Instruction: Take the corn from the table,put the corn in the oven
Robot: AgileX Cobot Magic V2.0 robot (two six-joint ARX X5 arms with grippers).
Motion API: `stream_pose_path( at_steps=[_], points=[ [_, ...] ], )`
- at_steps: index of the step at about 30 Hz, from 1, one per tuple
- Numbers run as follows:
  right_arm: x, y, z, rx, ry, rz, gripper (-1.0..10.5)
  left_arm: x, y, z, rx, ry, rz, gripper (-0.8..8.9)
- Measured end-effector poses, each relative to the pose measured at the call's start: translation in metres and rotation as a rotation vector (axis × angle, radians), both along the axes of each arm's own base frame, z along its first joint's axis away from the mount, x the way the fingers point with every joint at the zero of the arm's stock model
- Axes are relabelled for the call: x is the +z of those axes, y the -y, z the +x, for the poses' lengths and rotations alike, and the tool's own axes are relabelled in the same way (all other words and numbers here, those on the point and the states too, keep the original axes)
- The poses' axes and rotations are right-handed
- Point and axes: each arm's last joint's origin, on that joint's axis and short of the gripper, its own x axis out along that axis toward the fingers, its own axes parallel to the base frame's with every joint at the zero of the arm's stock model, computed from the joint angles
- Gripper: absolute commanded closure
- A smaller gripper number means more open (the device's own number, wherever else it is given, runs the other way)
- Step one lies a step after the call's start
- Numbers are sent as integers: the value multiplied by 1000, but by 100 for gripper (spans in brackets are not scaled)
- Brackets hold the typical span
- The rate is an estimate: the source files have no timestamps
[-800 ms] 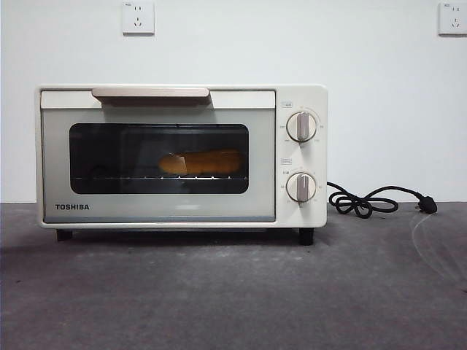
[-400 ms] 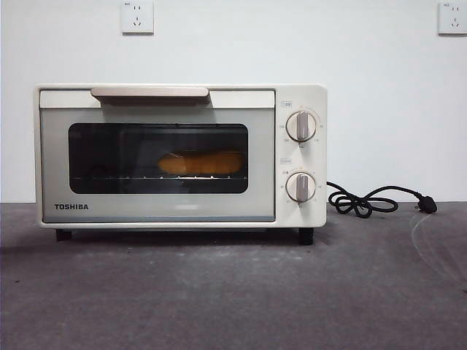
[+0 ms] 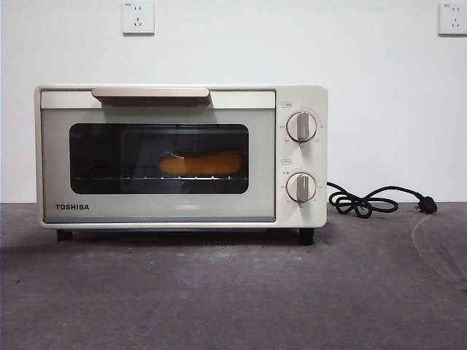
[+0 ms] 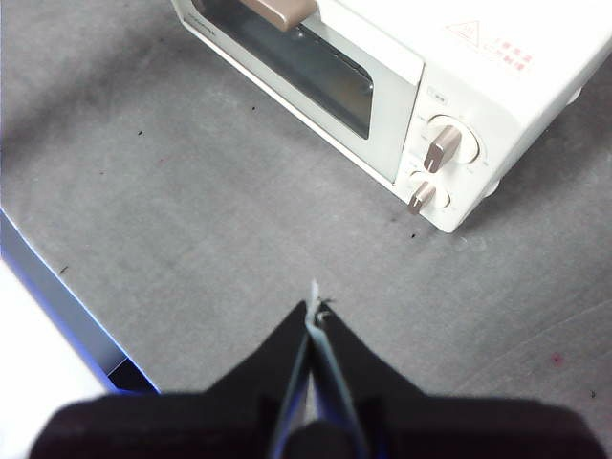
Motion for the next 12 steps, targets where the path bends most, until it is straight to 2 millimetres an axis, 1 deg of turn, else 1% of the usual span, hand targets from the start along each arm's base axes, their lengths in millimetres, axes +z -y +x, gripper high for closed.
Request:
stream_pose_path(
  at_steps=[6,7,12],
  points=[
    [0,0,0,0,0,0,946,-50,0,5,-3,-22,32,817],
    [0,0,0,0,0,0,946,-60,0,5,-3,-13,36,817],
    [0,0,0,0,0,0,946,-93,0,4,1,67,49,817]
  ],
)
